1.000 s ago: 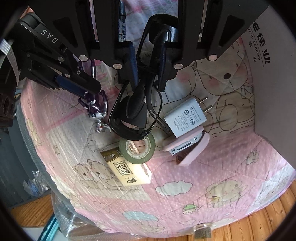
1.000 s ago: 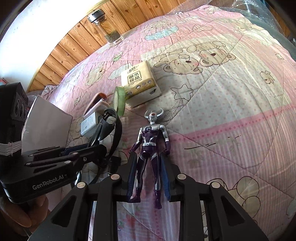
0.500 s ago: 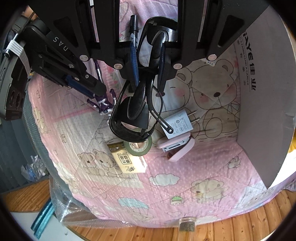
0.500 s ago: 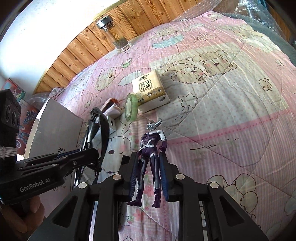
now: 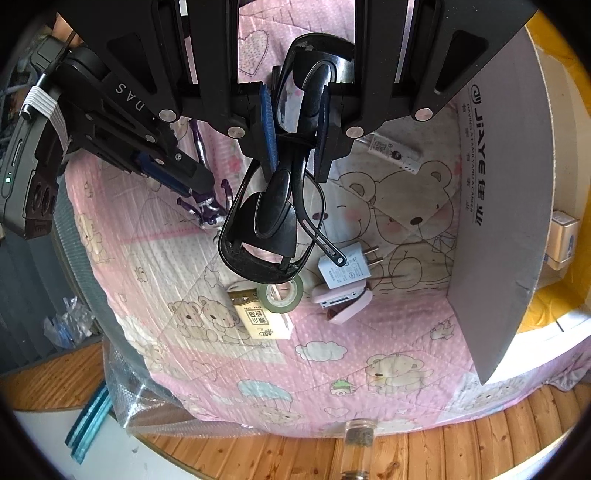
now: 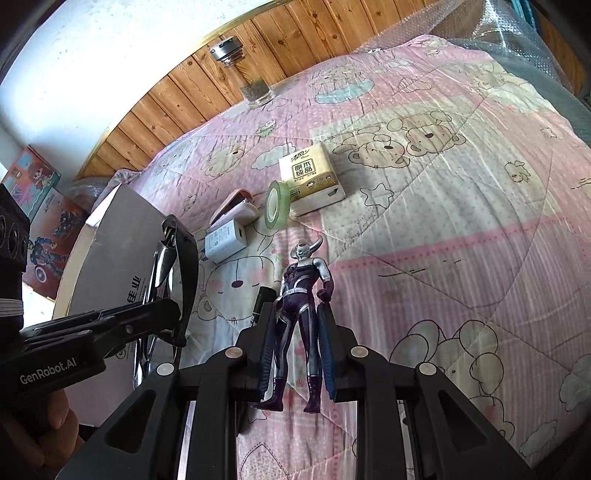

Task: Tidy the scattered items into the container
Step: 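Lift the glasses with the left tool while the right tool lifts the purple figure toward the box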

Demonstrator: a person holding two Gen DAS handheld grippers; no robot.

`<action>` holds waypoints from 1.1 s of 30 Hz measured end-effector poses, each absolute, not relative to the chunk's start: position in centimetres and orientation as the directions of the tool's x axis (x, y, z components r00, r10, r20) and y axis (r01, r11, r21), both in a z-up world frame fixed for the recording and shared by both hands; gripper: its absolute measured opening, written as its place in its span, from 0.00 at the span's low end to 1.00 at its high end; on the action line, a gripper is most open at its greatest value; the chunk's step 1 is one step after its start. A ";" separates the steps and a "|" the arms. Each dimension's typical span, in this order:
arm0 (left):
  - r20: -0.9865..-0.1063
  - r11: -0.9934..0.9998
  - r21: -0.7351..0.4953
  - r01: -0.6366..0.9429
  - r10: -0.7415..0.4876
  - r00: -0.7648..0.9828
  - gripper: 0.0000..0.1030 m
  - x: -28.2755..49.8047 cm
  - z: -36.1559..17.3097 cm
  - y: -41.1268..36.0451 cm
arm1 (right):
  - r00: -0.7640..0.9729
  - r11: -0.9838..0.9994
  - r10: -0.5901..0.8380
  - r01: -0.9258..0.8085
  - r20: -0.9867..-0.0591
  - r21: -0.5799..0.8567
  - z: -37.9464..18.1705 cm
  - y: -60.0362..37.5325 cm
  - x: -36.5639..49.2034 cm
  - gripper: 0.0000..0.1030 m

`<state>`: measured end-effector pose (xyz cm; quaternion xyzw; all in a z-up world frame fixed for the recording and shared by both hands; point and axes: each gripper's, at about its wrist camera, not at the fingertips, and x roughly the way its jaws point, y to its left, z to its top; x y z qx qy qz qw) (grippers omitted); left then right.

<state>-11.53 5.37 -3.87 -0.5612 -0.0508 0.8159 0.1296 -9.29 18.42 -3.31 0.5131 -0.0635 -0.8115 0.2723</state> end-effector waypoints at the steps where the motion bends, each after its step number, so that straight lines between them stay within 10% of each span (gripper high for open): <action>1: -0.901 -0.963 -0.221 -0.155 0.263 -0.345 0.19 -11.2 -3.6 5.3 | -0.327 -0.844 -0.506 0.380 -0.798 0.379 -3.2 18.4 -9.1 0.23; 33: -0.814 -0.941 -0.319 -0.108 0.331 -0.478 0.19 -4.2 1.9 1.6 | -0.337 -0.792 -0.557 0.492 -0.759 0.362 3.5 18.4 -1.6 0.23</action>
